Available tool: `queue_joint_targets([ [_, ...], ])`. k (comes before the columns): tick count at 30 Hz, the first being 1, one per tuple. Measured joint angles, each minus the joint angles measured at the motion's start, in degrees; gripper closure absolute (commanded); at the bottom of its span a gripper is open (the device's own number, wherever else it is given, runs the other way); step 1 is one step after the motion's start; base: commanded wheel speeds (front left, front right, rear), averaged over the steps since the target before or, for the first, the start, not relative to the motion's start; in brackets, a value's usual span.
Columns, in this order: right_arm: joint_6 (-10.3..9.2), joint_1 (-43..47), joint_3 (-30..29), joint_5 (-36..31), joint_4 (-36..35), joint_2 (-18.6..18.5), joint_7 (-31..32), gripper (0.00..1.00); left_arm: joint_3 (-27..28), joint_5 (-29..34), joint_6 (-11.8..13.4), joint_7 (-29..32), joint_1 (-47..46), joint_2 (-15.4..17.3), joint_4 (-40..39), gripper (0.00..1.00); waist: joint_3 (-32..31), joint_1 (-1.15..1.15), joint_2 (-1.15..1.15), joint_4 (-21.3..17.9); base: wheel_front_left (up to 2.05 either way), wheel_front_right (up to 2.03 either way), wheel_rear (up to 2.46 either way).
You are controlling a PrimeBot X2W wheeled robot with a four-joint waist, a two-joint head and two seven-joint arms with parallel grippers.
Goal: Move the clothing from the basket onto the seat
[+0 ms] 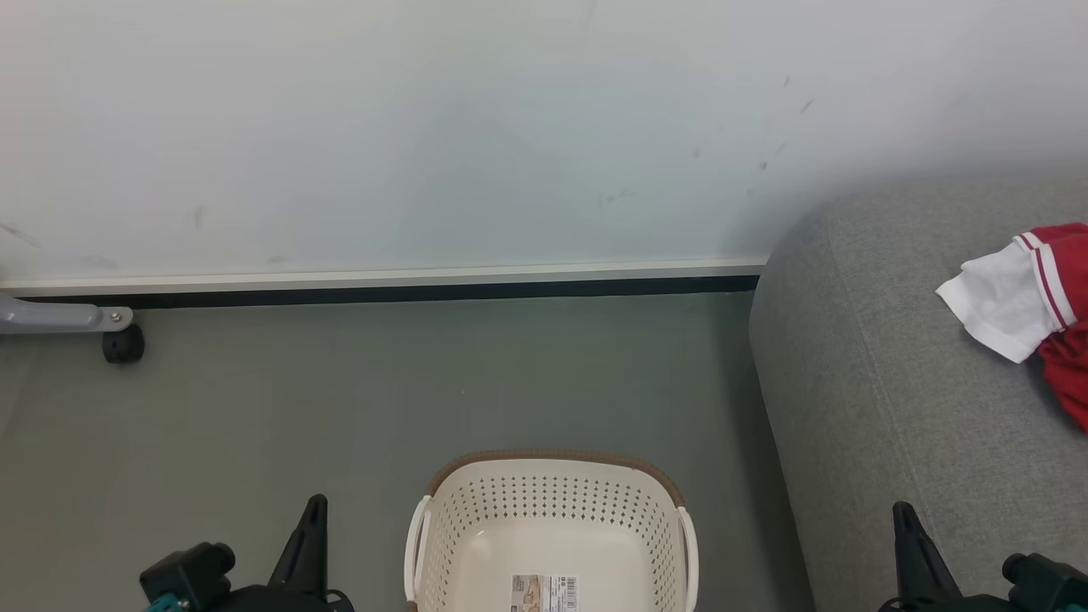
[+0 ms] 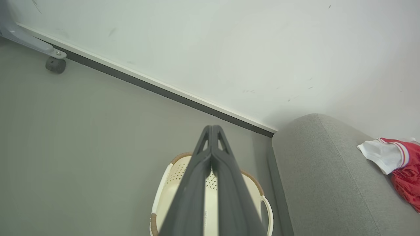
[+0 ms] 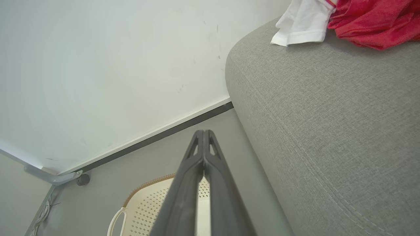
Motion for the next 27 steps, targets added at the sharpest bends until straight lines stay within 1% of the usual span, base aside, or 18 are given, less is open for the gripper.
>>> queue_joint_targets([
  [9,0.69,-1.12,-1.82,7.24,0.45,0.58,1.98,1.0,2.54,-5.64,-1.2,1.81,-0.19,-0.99,0.36,1.0,-0.21,0.0,0.01,-0.28,0.0,0.0,0.0],
  [11,1.11,-1.19,-2.24,9.01,0.49,0.79,2.47,1.0,3.1,-7.1,-1.52,2.27,-0.22,-1.07,0.42,1.0,-0.25,0.0,0.01,-0.35,0.0,0.0,0.0],
  [15,1.24,-1.26,-2.94,12.21,0.8,1.1,3.36,1.0,4.22,-9.39,-2.04,3.1,-0.28,-1.53,0.55,1.0,-0.35,0.0,0.01,-0.47,0.0,0.0,0.0],
  [16,1.33,-1.36,-3.15,13.01,0.87,1.14,3.54,1.0,4.53,-10.07,-2.46,3.25,-0.31,-1.65,0.6,1.0,-0.37,0.0,0.01,-0.5,0.0,0.0,0.0],
  [17,1.7,-1.44,-3.39,13.71,0.9,1.16,3.8,1.0,4.76,-11.1,-2.5,3.31,-0.37,-1.75,0.63,1.0,-0.39,0.0,0.01,-0.53,0.0,0.0,0.0],
  [27,2.67,-2.37,-5.34,21.53,1.22,1.92,5.92,1.0,7.4,-17.13,-3.96,5.35,-0.62,-2.79,1.07,1.0,-0.63,0.0,0.0,-0.84,0.0,0.0,0.0],
])
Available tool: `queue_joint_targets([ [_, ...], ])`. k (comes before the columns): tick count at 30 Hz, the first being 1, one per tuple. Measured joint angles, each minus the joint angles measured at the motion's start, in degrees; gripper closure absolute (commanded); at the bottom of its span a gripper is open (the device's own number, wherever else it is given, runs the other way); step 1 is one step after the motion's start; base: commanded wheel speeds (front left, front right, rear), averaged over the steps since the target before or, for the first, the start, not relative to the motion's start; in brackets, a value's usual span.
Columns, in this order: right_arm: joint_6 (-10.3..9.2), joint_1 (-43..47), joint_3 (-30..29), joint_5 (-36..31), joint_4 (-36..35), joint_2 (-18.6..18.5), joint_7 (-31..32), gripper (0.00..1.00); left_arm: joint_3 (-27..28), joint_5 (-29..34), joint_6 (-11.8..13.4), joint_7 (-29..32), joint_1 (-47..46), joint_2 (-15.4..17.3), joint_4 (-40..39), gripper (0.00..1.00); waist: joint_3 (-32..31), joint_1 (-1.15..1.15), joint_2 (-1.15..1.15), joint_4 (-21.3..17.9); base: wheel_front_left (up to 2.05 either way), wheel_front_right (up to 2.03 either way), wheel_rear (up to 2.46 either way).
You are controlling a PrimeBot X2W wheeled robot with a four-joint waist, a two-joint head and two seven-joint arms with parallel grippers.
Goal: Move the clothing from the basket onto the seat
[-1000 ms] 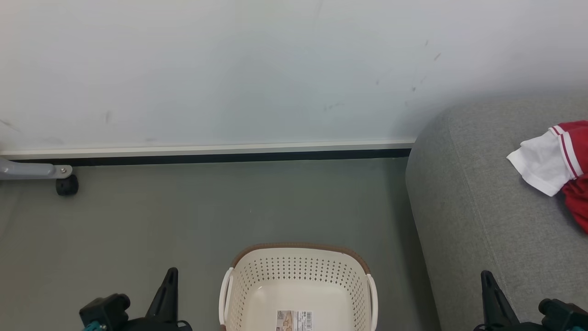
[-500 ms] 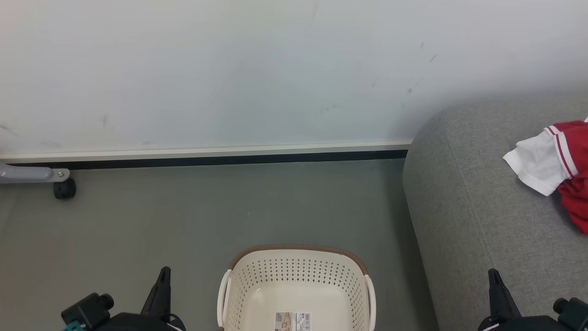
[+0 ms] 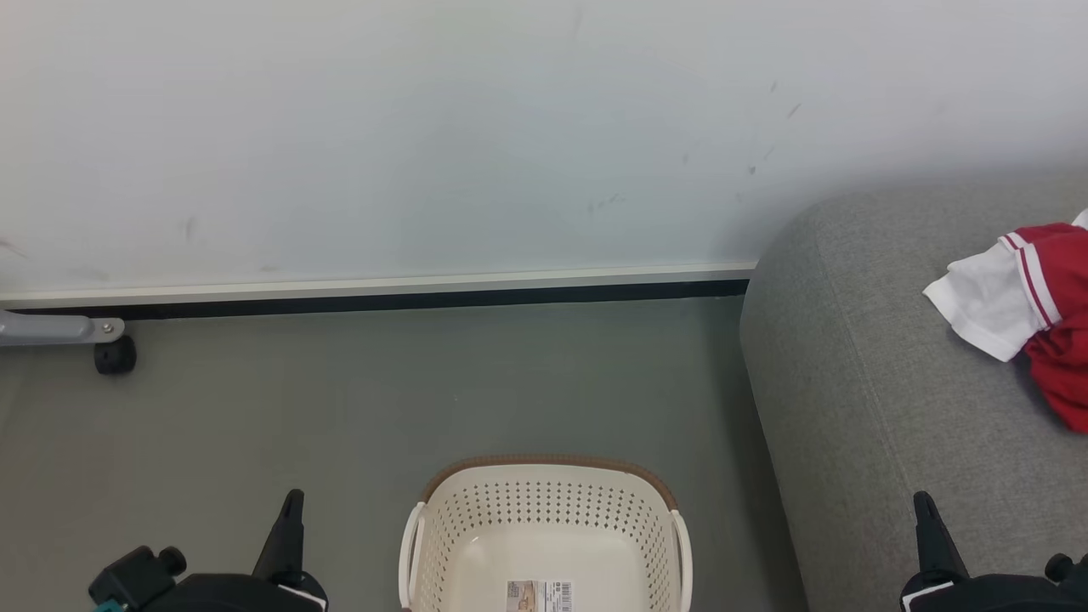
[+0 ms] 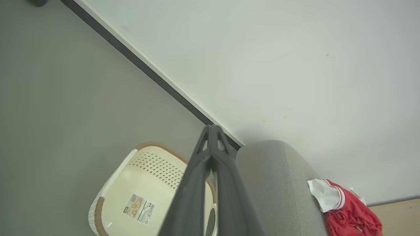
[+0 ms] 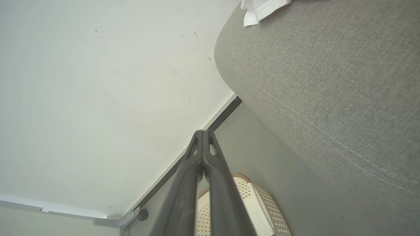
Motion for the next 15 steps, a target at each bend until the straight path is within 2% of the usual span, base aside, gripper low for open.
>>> queue_joint_targets([
  [15,1.26,-1.24,-2.68,11.07,0.47,1.01,2.81,1.0,3.88,-9.31,-2.07,2.64,-0.8,-1.37,0.52,1.0,-0.33,0.0,0.0,-0.43,0.0,0.0,0.0],
])
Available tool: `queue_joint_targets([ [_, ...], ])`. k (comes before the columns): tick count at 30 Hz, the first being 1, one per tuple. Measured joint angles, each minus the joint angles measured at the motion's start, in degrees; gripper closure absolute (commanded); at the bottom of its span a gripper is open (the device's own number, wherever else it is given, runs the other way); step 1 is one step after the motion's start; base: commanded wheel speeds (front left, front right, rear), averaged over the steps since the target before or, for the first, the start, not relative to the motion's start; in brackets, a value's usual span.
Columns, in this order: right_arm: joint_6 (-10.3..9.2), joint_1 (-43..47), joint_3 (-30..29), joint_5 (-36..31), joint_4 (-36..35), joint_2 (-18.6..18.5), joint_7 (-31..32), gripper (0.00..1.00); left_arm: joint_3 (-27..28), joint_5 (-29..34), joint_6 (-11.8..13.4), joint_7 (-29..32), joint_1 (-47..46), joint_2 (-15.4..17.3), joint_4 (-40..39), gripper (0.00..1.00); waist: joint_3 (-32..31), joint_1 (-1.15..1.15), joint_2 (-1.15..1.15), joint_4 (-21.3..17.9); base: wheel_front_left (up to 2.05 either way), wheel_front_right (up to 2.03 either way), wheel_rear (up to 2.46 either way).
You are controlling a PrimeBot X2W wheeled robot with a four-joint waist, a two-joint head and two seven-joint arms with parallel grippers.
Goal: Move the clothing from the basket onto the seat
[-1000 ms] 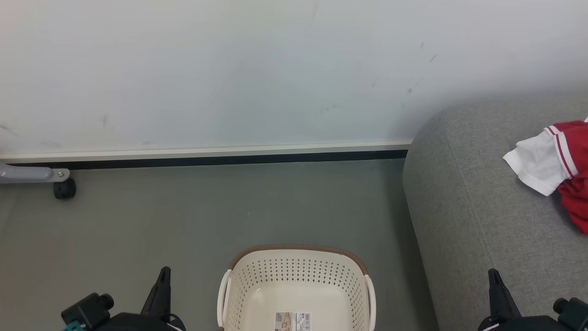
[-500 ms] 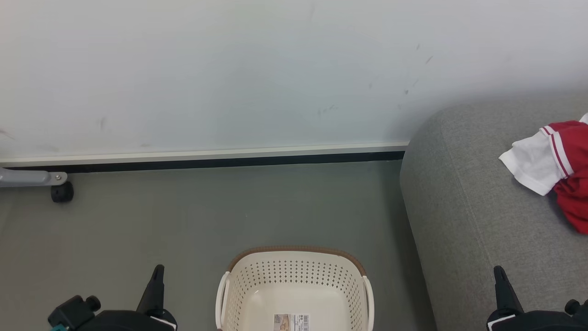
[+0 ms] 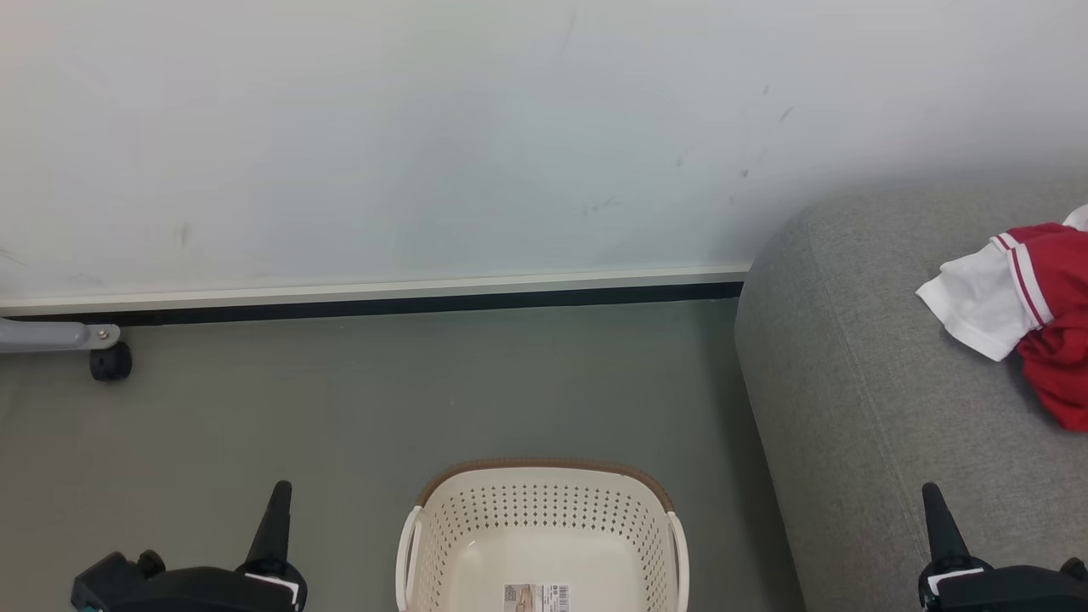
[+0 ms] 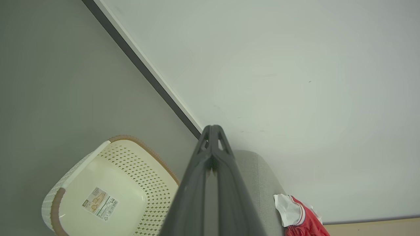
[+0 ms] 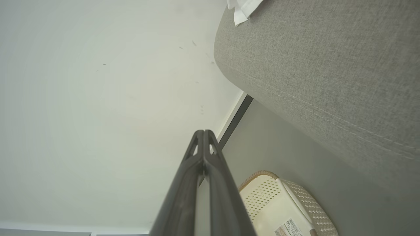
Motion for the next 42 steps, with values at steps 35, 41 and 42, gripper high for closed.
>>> queue_joint_targets([
  [35,3.12,-3.34,-5.9,24.28,1.35,2.09,6.31,1.0,8.44,-20.05,-4.49,5.9,-1.34,-3.13,1.01,1.0,-0.7,0.0,0.0,-0.94,0.0,0.0,0.0],
  [41,3.13,-3.34,-5.9,24.28,1.35,2.1,6.31,1.0,8.44,-20.05,-4.49,5.9,-1.36,-3.14,1.02,1.0,-0.7,0.0,0.0,-0.94,0.0,0.0,0.0],
  [42,3.21,-3.34,-5.9,24.28,1.35,2.1,6.31,1.0,8.44,-20.05,-4.49,5.9,-1.36,-3.14,1.02,1.0,-0.7,0.0,0.0,-0.94,0.0,0.0,0.0],
])
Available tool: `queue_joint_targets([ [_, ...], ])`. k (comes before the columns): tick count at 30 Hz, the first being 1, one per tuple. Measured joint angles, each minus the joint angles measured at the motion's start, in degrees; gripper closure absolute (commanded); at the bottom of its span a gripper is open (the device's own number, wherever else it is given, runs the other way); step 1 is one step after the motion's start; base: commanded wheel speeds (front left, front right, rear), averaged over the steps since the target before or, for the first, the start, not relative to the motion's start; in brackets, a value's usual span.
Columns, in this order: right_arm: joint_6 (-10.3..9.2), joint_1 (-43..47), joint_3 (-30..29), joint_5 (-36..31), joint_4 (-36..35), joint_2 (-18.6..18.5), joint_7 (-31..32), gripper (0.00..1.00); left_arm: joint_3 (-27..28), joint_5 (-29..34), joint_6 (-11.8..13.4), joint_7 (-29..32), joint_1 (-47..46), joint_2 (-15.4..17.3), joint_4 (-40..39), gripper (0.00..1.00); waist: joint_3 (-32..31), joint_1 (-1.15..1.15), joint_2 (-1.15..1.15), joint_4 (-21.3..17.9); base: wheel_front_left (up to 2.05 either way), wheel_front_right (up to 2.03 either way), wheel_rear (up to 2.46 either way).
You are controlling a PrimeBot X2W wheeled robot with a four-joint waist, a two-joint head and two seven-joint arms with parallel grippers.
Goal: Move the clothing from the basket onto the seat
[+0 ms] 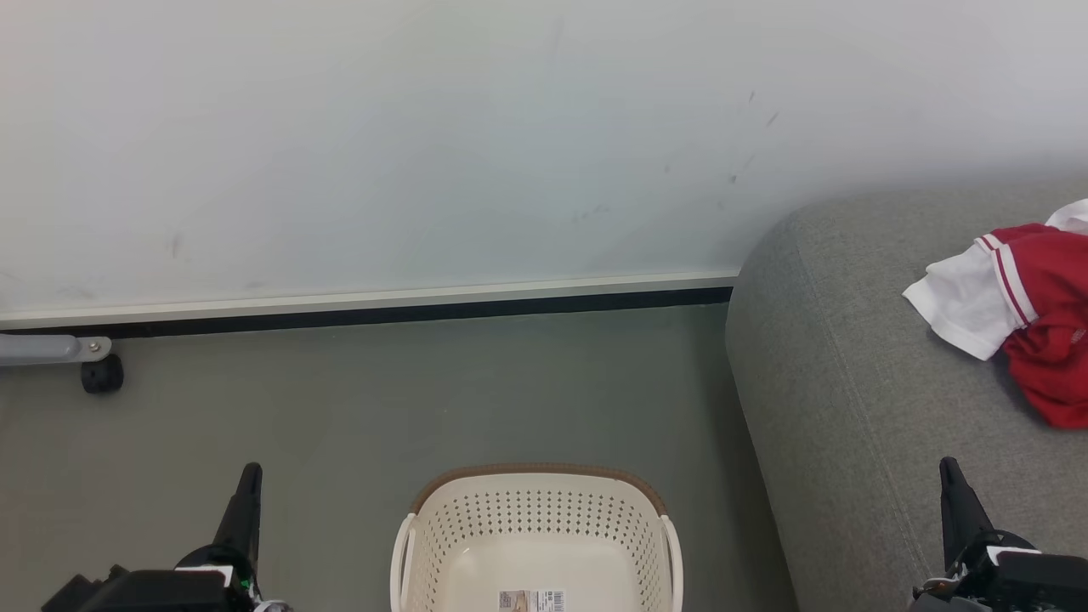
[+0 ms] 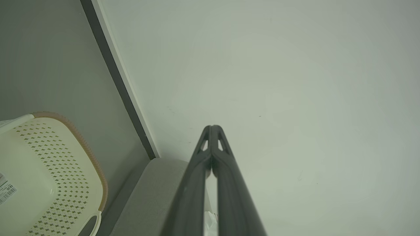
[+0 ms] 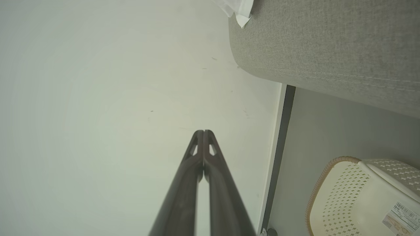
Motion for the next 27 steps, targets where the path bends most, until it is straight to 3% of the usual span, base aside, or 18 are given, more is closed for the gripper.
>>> queue_joint_targets([
  [27,0.01,0.0,0.0,0.0,0.0,0.01,0.0,1.0,-0.01,-0.01,0.0,0.0,-0.01,-0.01,0.02,1.0,0.0,0.0,0.0,0.0,0.0,0.0,0.0],
])
